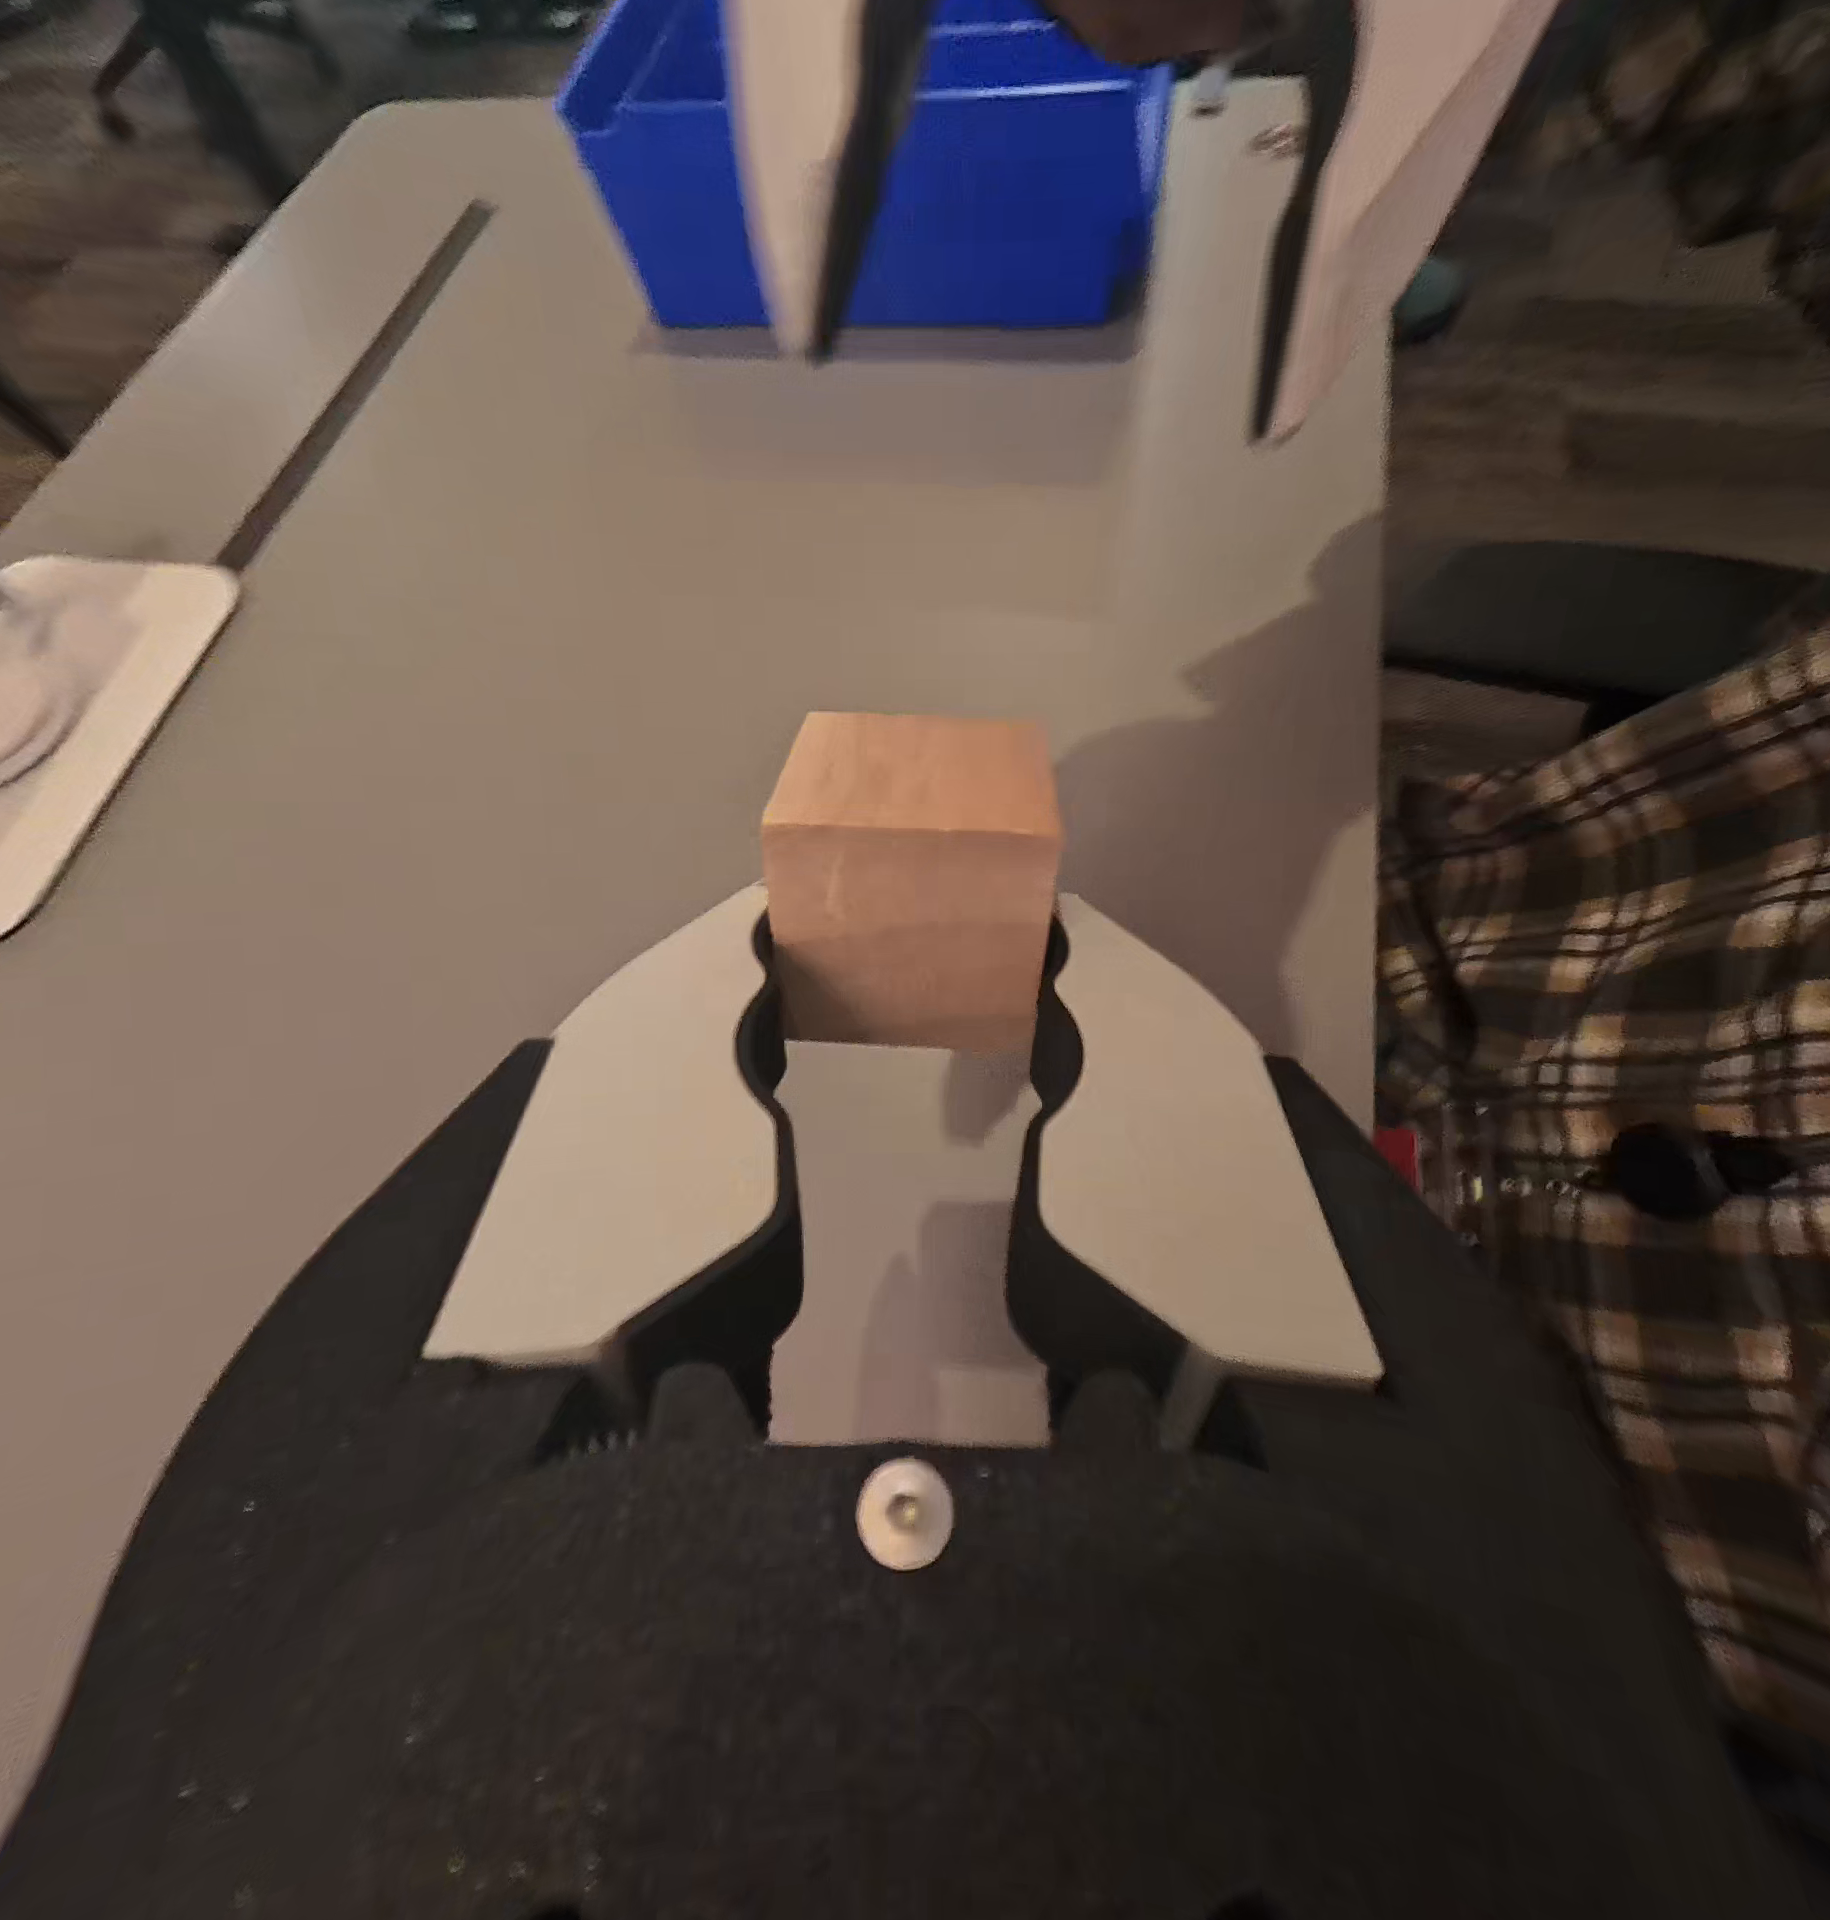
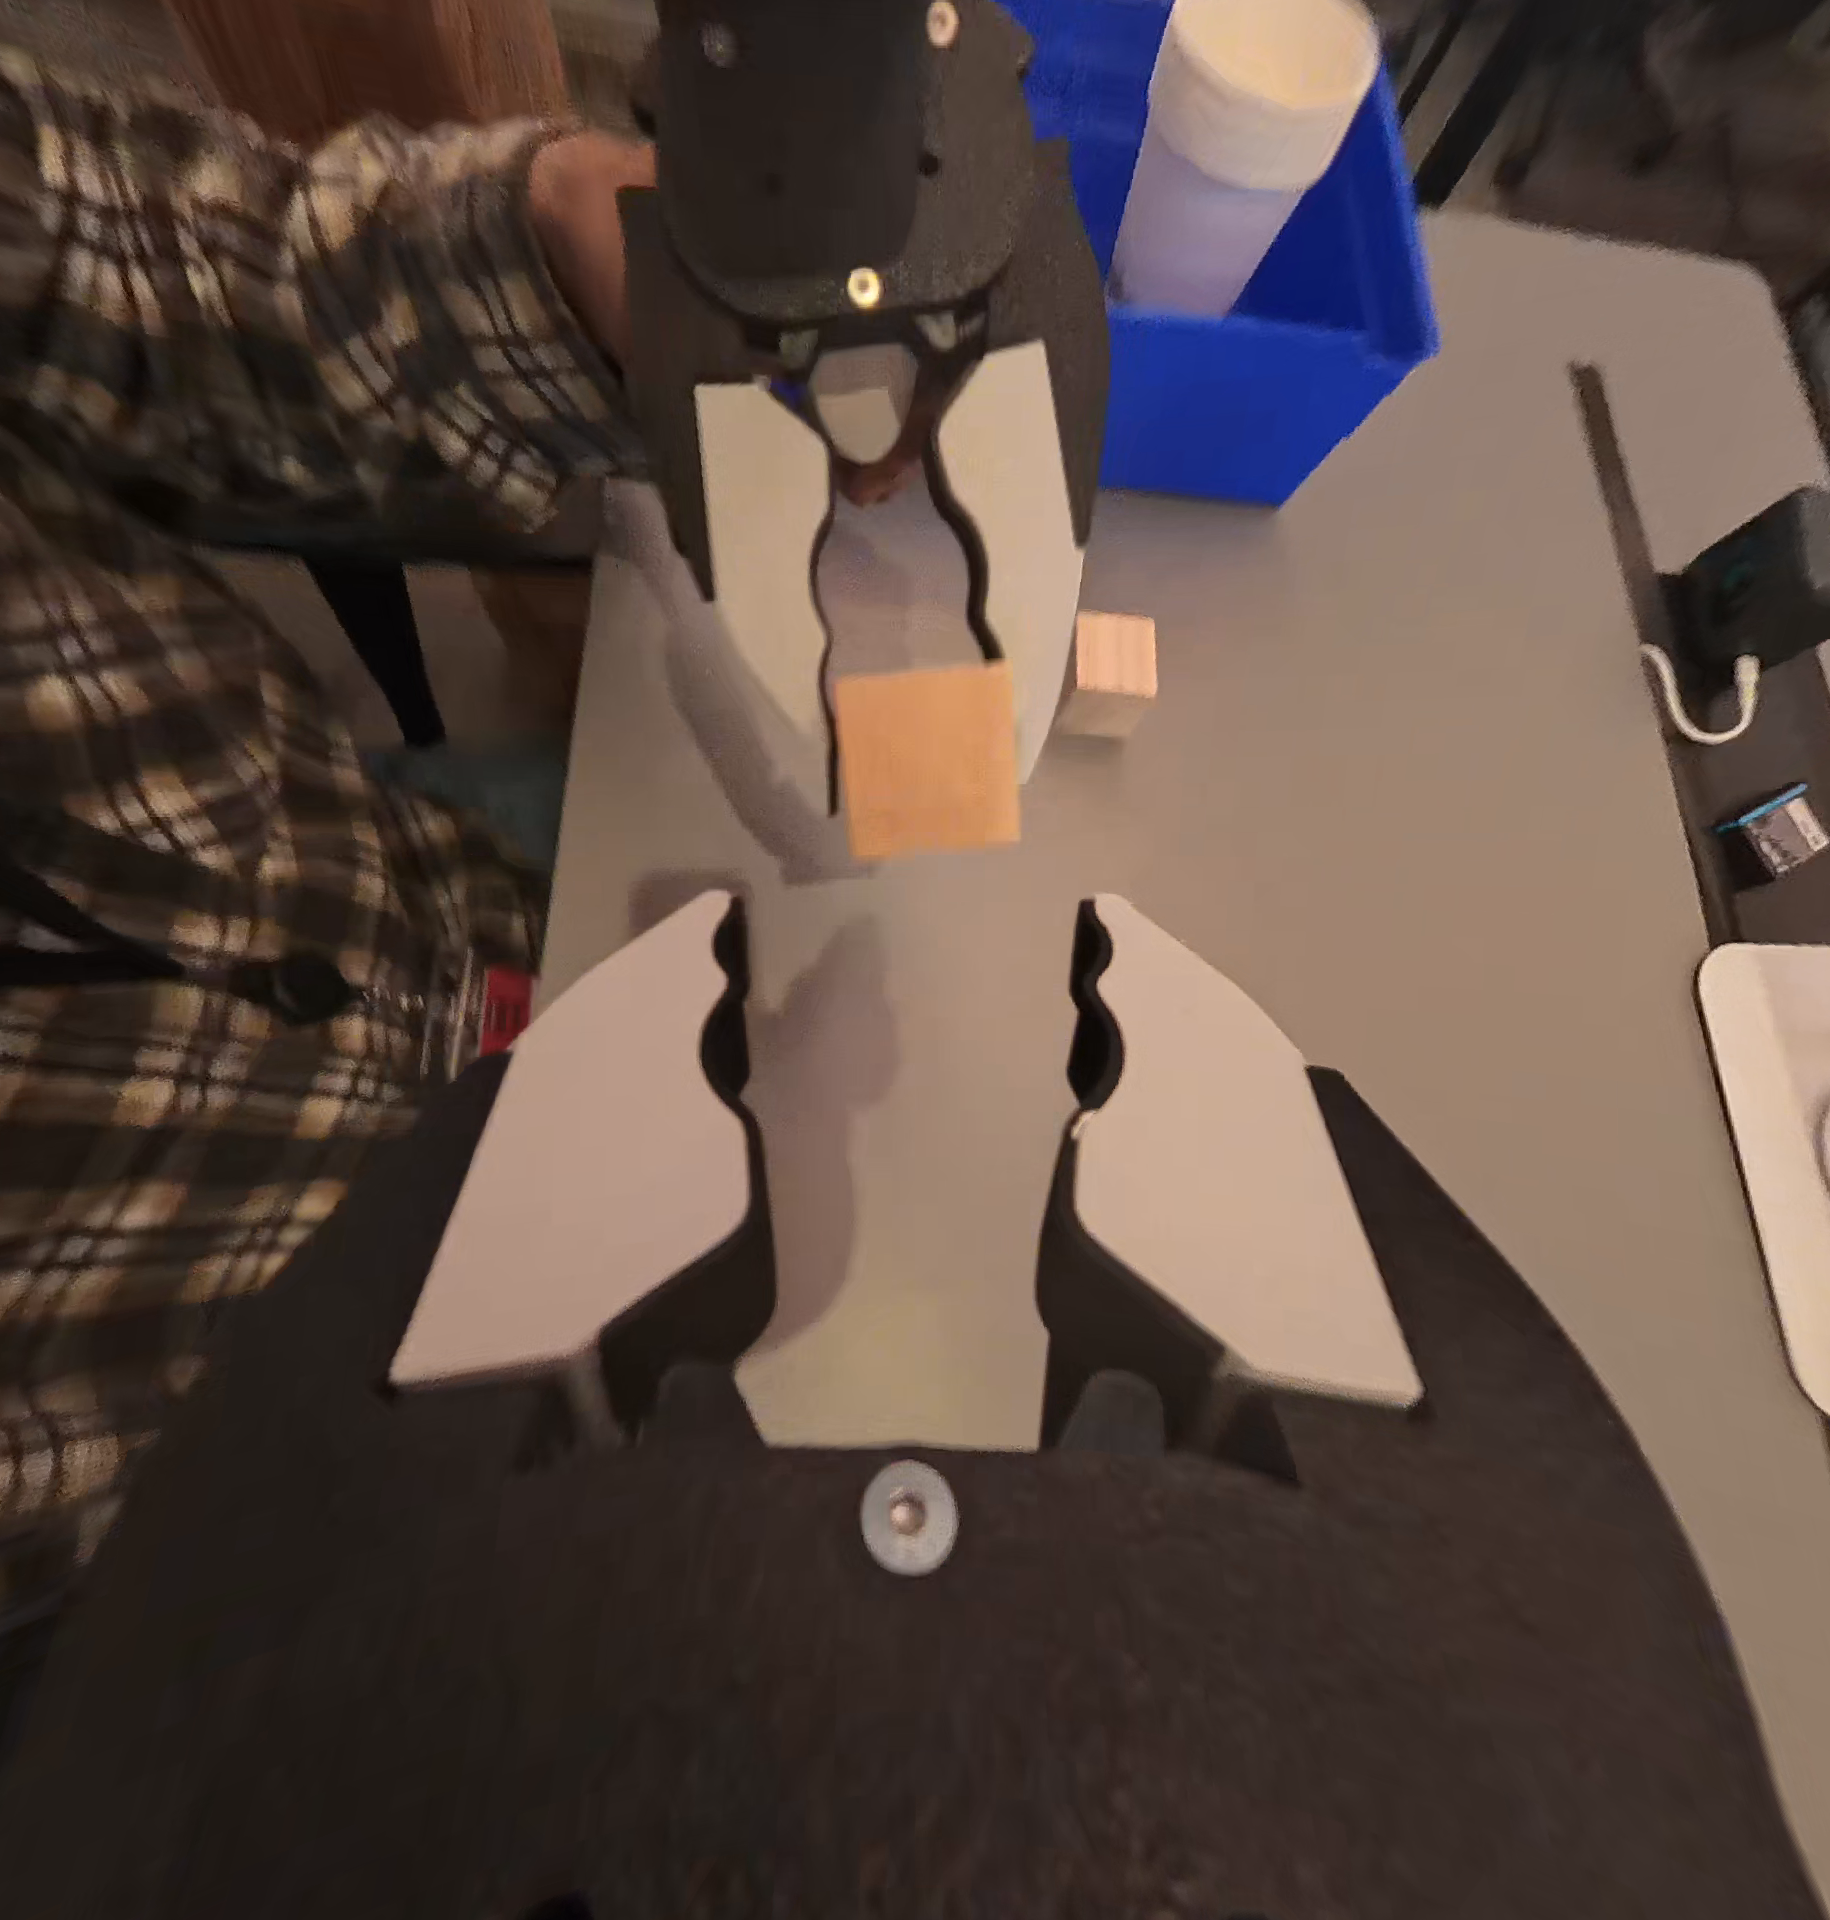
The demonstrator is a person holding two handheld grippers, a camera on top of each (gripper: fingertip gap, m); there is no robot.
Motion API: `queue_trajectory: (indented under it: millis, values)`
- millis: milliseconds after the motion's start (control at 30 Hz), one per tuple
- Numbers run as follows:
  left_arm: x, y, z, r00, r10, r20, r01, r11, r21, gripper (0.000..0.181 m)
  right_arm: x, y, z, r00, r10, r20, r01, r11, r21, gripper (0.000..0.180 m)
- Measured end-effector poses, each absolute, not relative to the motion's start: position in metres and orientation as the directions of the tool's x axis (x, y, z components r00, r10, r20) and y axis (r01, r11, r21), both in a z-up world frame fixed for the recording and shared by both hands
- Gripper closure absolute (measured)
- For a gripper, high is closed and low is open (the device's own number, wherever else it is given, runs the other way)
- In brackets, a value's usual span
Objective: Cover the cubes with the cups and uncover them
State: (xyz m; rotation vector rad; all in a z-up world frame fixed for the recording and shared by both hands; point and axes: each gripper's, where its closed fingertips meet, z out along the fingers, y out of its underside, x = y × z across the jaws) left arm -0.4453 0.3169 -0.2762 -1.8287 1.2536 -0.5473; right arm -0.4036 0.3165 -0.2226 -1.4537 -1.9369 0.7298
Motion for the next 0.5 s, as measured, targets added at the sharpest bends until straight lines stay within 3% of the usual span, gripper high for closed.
queue_trajectory:
  millis: [233, 500]
  values:
    - [-0.409, 0.316, -0.28, 0.328, -0.944, -0.011, -0.463, -0.15, -0.874, 0.137, -0.399, 0.323, -0.267, -0.32, 0.941, 0.113, 0.834, 0.336, -0.436, 0.124]
    - [-0.406, 0.315, -0.289, 0.3, -0.954, 0.016, -0.462, -0.16, -0.872, 0.136, -0.404, 0.313, -0.285, -0.335, 0.94, -0.061, 0.865, 0.281, -0.415, 0.134]
